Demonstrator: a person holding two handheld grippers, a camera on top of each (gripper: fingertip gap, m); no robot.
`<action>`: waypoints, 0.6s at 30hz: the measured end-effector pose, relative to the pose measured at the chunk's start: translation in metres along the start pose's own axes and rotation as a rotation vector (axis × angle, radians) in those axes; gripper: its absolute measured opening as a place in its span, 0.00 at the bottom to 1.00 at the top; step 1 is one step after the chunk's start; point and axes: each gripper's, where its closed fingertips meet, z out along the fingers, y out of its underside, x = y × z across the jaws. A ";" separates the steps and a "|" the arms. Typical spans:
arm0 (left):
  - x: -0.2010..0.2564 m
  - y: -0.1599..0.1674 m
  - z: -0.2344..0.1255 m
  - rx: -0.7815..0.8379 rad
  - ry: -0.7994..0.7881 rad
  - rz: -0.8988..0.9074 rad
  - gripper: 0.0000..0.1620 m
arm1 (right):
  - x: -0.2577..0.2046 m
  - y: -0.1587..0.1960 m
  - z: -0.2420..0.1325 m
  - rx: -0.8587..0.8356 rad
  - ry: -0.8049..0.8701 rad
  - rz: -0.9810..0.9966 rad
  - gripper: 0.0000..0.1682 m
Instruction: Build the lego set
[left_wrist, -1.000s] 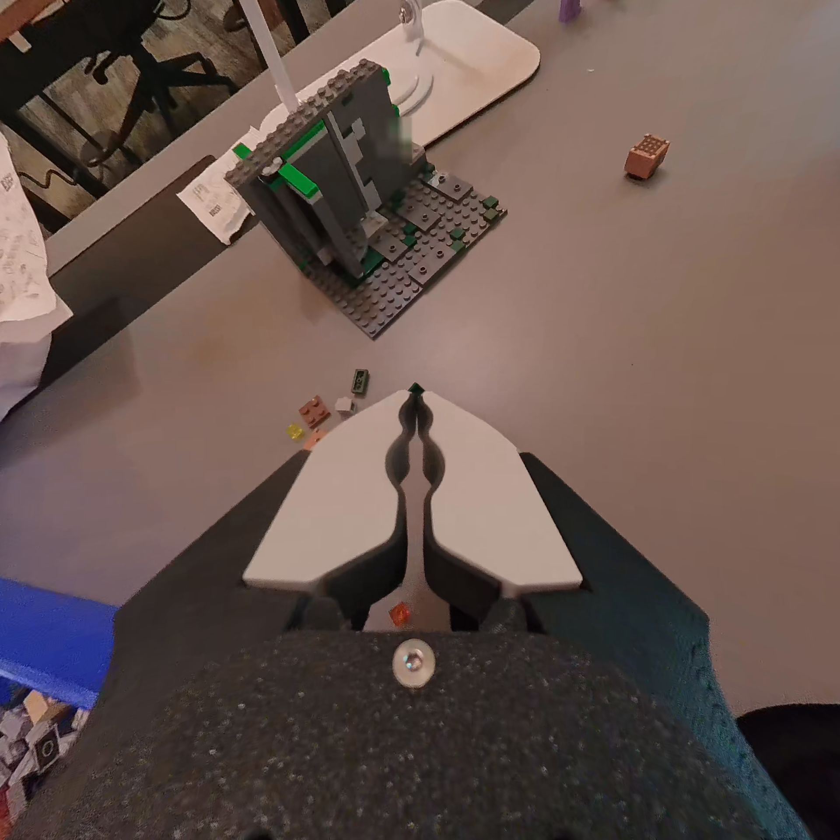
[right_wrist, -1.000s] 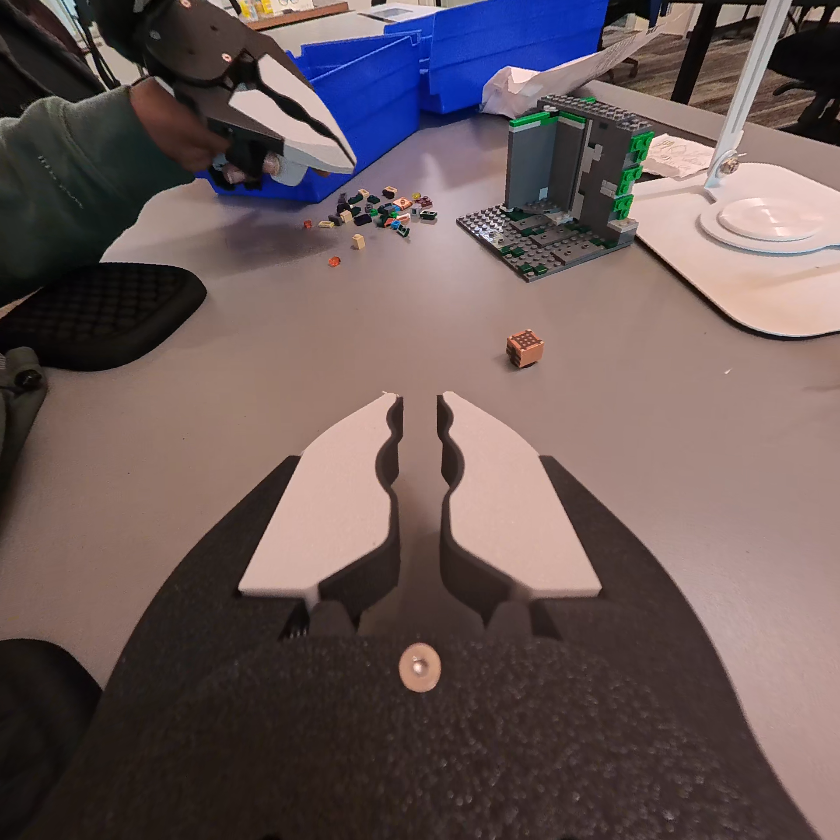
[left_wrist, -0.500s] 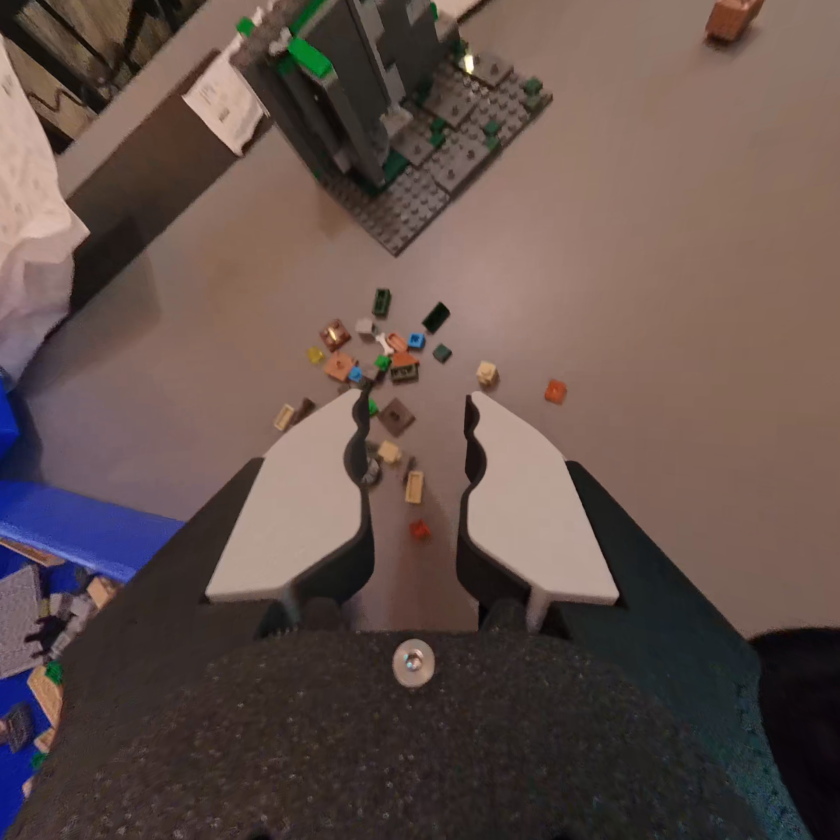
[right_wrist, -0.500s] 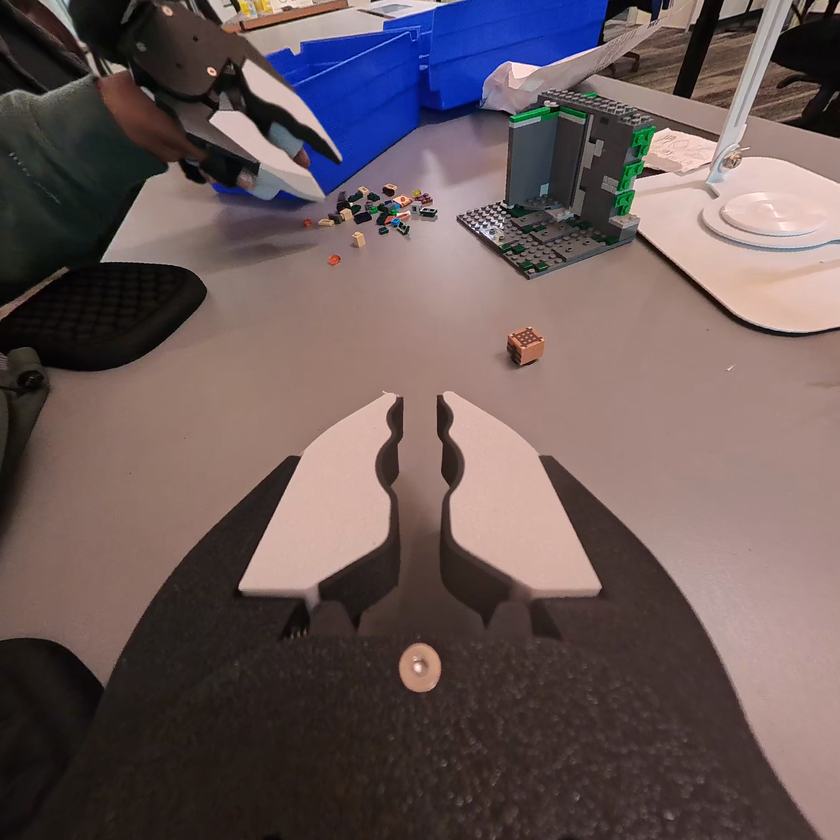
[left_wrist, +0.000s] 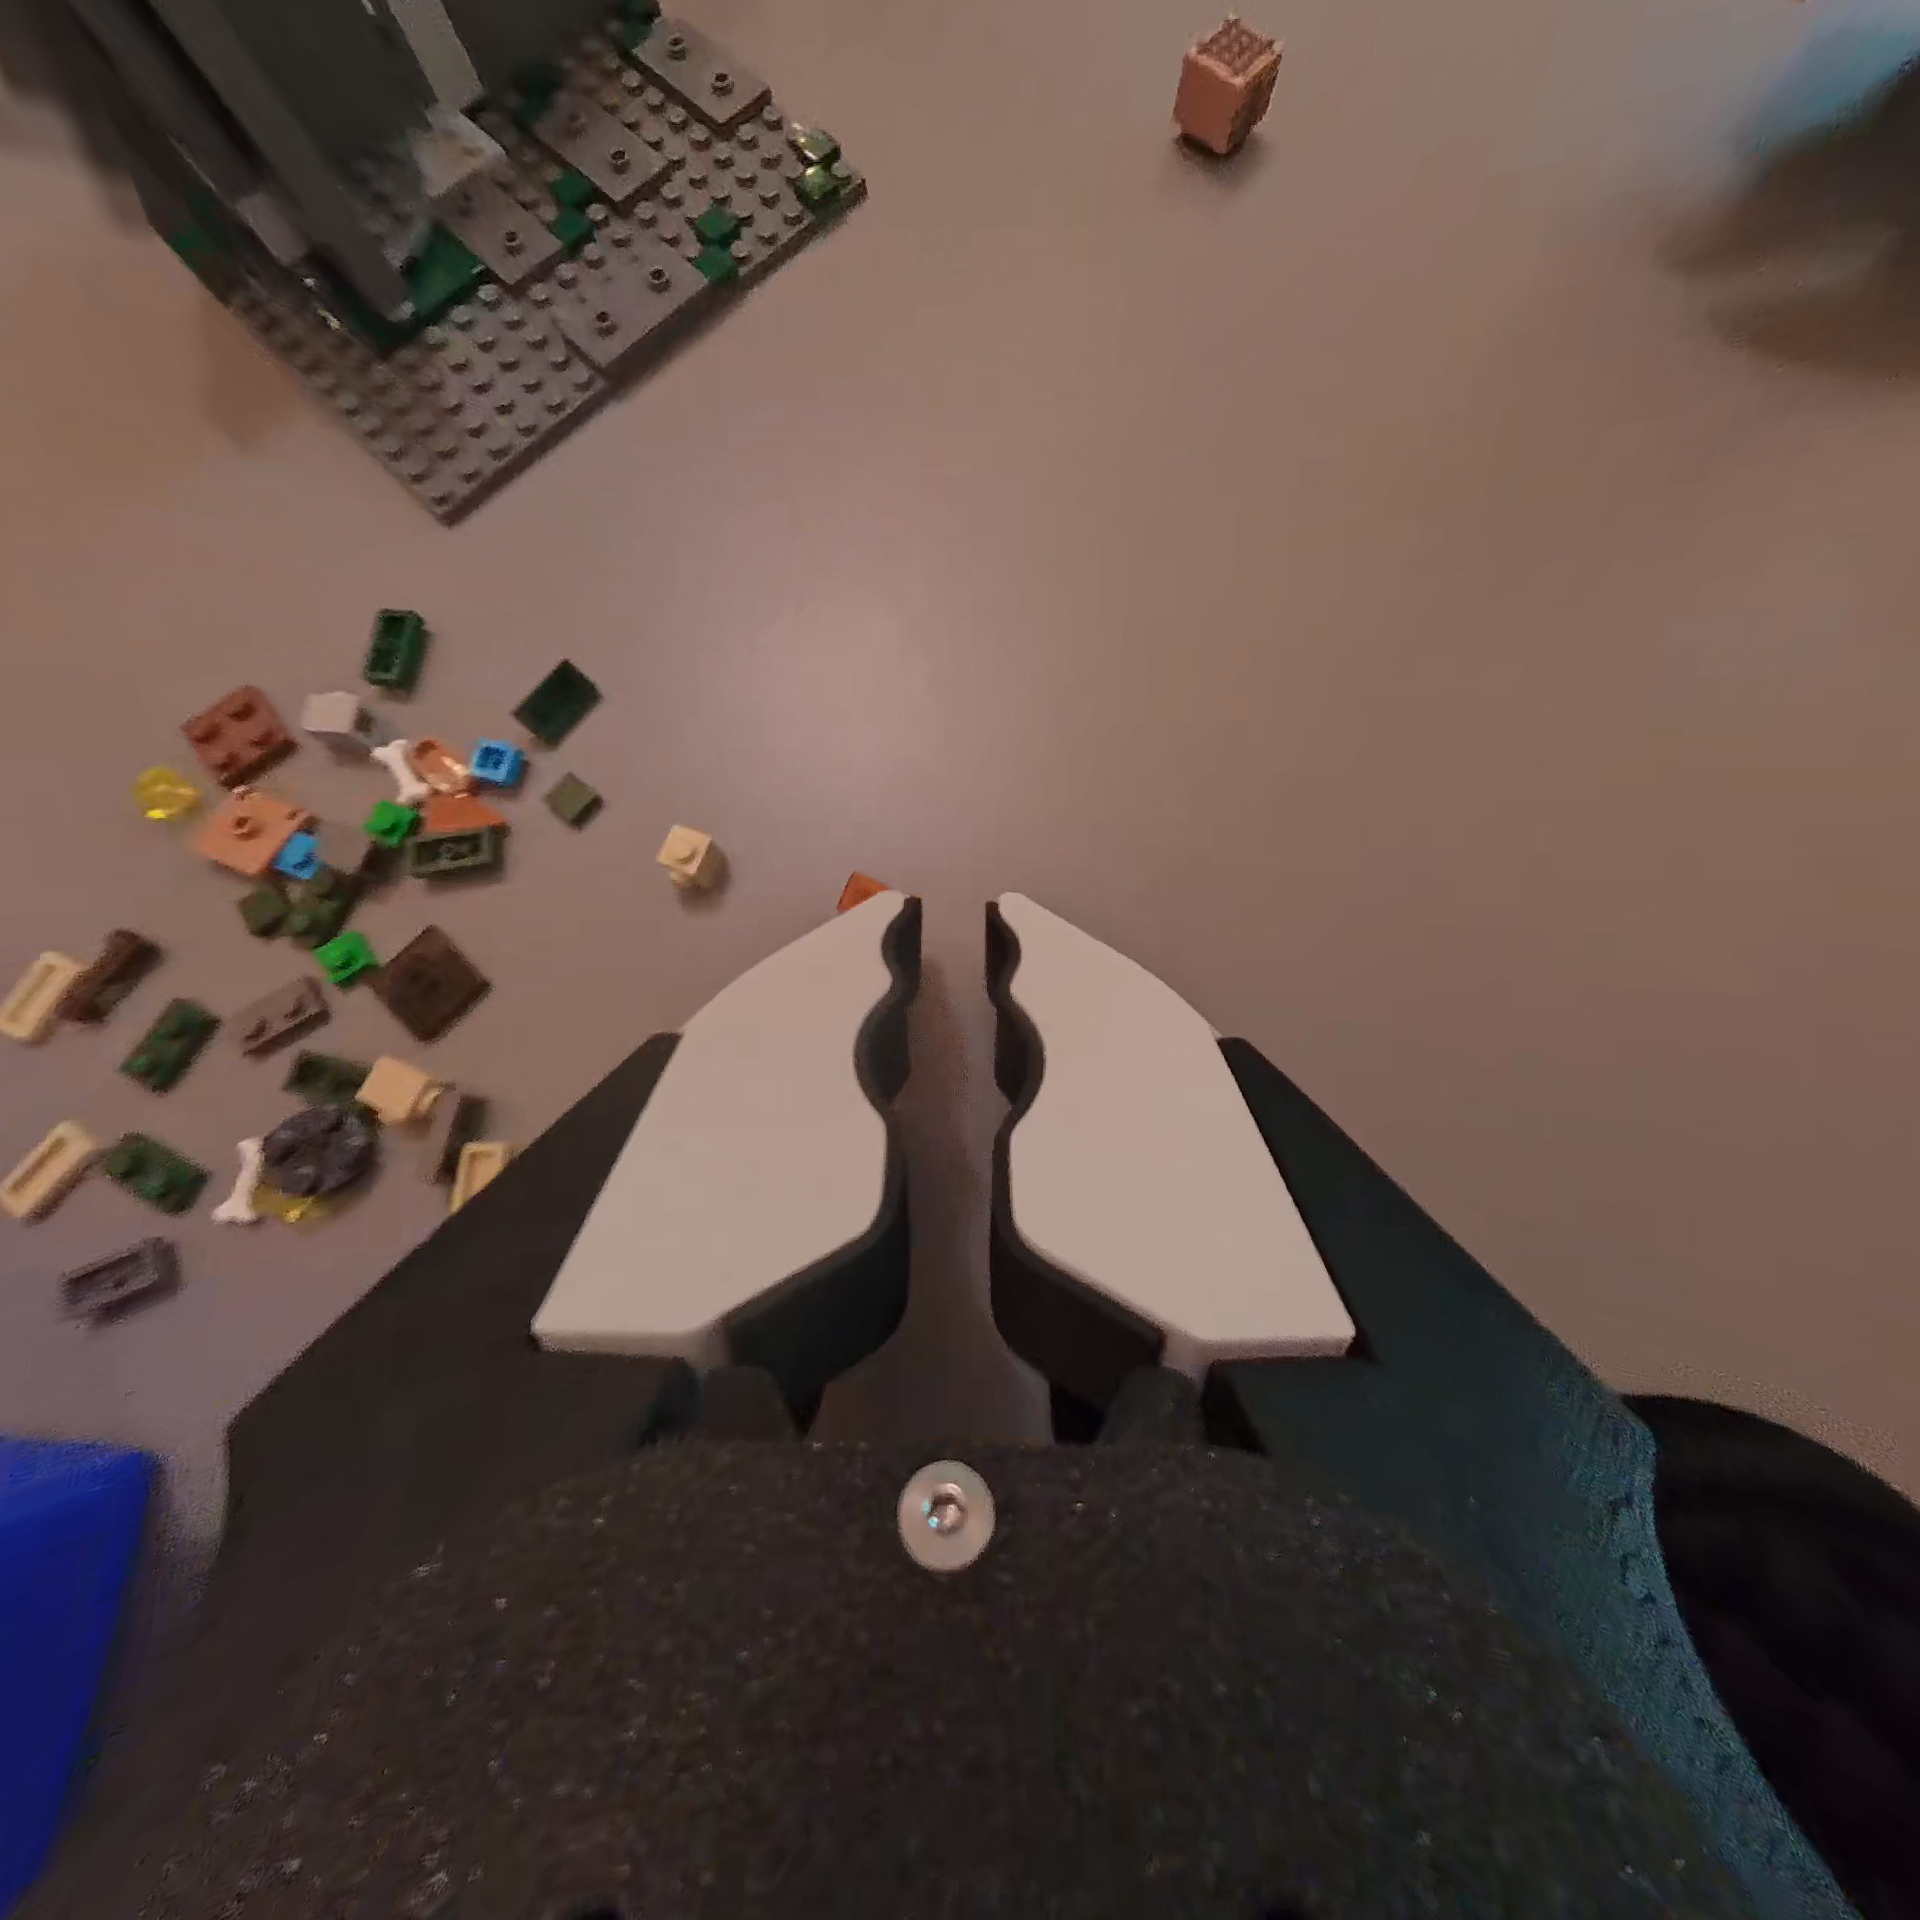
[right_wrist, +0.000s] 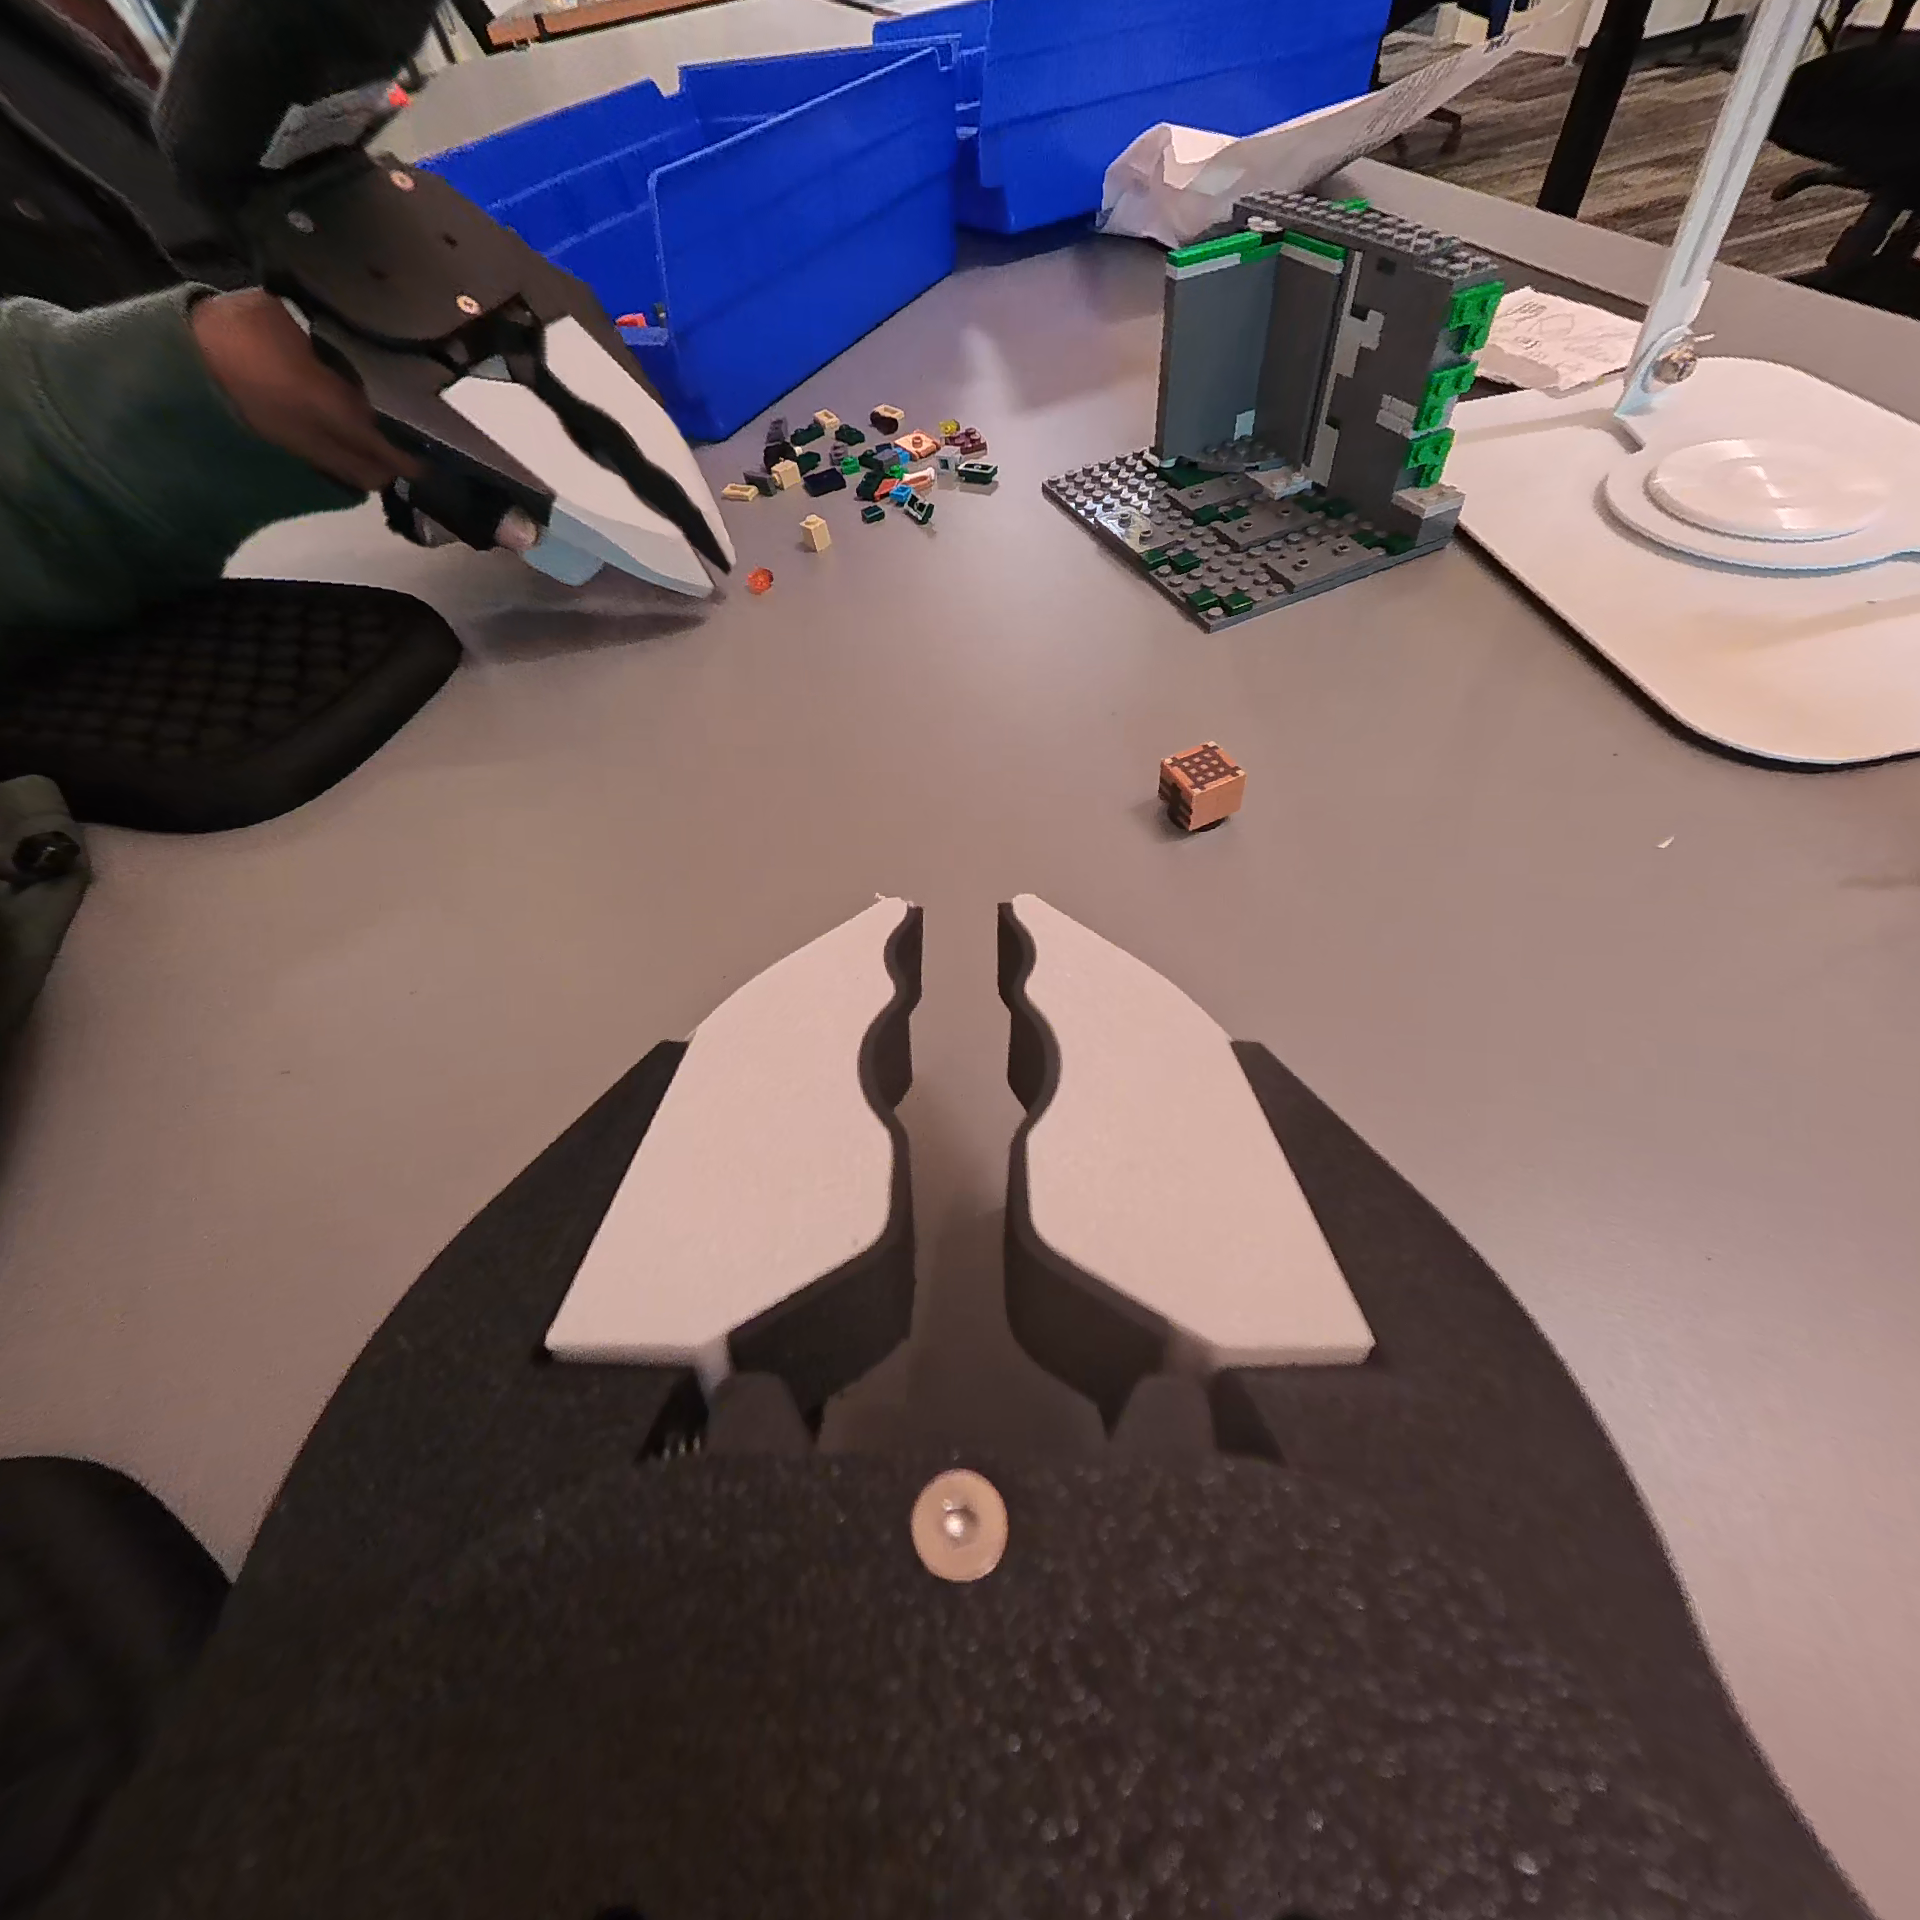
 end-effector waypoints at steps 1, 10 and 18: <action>0.000 -0.001 0.003 -0.003 0.010 -0.013 0.05 | 0.000 0.000 0.000 -0.002 0.001 -0.004 0.08; -0.036 0.004 0.011 -0.098 -0.160 -0.004 0.00 | 0.000 0.000 0.000 -0.002 -0.001 0.002 0.08; -0.071 -0.005 -0.020 -0.009 -0.324 -0.065 0.04 | 0.000 0.000 0.000 -0.002 -0.001 -0.001 0.08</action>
